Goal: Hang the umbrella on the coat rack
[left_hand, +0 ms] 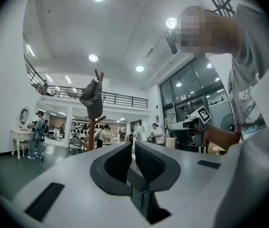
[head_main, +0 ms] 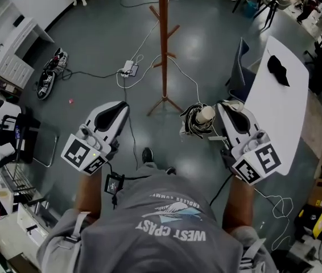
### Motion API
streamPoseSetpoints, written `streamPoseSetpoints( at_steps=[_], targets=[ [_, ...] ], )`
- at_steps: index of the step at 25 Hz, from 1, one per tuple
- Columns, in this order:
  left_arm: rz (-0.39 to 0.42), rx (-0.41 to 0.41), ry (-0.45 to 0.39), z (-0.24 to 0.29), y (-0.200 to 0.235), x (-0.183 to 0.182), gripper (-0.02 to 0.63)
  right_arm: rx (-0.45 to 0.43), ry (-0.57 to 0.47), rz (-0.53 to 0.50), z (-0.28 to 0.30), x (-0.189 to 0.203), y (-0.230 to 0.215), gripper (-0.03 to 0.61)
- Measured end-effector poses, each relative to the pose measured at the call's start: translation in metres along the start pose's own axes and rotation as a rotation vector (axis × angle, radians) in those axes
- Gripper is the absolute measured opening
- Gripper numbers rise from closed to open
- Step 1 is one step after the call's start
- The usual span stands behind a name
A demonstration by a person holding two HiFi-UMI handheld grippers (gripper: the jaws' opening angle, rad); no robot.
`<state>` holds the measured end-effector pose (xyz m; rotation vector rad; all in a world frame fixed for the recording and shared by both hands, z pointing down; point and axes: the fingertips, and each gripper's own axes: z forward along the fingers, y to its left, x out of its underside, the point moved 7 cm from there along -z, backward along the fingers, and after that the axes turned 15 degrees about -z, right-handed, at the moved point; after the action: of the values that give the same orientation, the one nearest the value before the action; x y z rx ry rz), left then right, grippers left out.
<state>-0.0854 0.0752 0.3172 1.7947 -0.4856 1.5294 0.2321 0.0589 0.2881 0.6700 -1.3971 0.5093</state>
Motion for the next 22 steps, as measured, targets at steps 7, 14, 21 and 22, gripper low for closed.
streamPoseSetpoints(
  at_steps=[7,14,21,22],
  targets=[
    [-0.007,0.036,0.007,0.015,0.034,-0.010,0.037,0.038,0.008,0.001,0.026,-0.002,-0.006,0.031],
    [-0.015,0.073,0.018,0.028,0.070,-0.019,0.037,0.085,0.014,0.001,0.053,-0.005,-0.011,0.031],
    [-0.020,0.122,0.024,0.039,0.110,-0.030,0.037,0.136,0.019,-0.006,0.084,-0.010,-0.012,0.031],
    [-0.021,0.132,0.024,0.041,0.115,-0.032,0.037,0.146,0.020,-0.008,0.088,-0.011,-0.013,0.031]
  ],
)
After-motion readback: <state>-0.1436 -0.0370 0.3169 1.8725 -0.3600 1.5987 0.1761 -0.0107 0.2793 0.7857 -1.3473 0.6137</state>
